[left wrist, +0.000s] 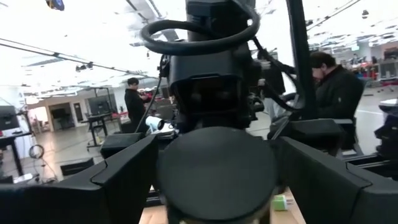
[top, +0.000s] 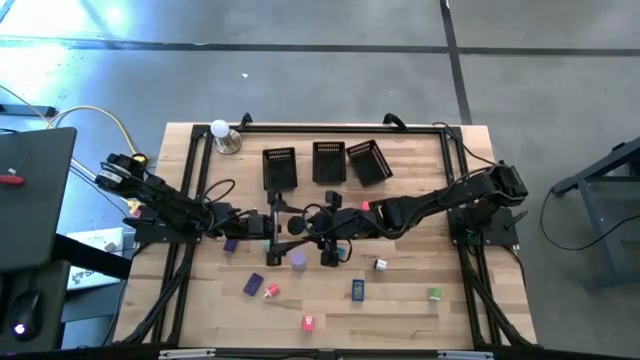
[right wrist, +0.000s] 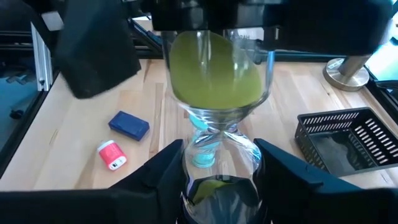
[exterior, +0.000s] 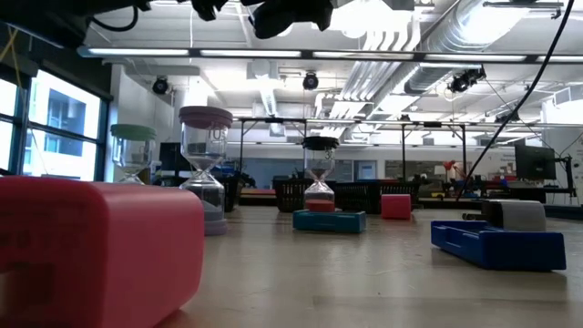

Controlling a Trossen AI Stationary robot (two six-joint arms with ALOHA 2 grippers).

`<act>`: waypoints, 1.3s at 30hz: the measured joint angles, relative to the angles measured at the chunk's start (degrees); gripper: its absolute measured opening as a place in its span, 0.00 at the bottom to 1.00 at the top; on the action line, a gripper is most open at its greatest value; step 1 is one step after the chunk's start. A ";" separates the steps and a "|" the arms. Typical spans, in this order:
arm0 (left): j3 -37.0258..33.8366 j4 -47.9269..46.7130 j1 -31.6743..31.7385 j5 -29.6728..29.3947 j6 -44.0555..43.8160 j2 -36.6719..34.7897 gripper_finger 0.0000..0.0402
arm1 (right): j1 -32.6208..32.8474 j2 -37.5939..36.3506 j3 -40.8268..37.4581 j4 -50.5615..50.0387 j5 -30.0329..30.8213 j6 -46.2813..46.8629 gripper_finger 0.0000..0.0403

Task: Pick & Place Office items
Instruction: Put the light green hourglass into the left black bin

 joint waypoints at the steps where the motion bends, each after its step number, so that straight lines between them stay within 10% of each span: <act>1: 0.00 0.00 -0.02 0.07 -0.01 0.00 0.78 | 0.00 0.00 0.00 0.00 -0.06 0.00 0.40; 15: -0.02 -0.09 0.00 0.10 -3.93 -0.02 0.49 | -0.02 0.00 0.00 0.05 -0.37 -0.04 0.42; 39: -0.09 -2.19 -1.04 -2.14 -5.99 -0.08 0.49 | 0.48 -0.02 0.00 -4.07 0.39 5.90 0.51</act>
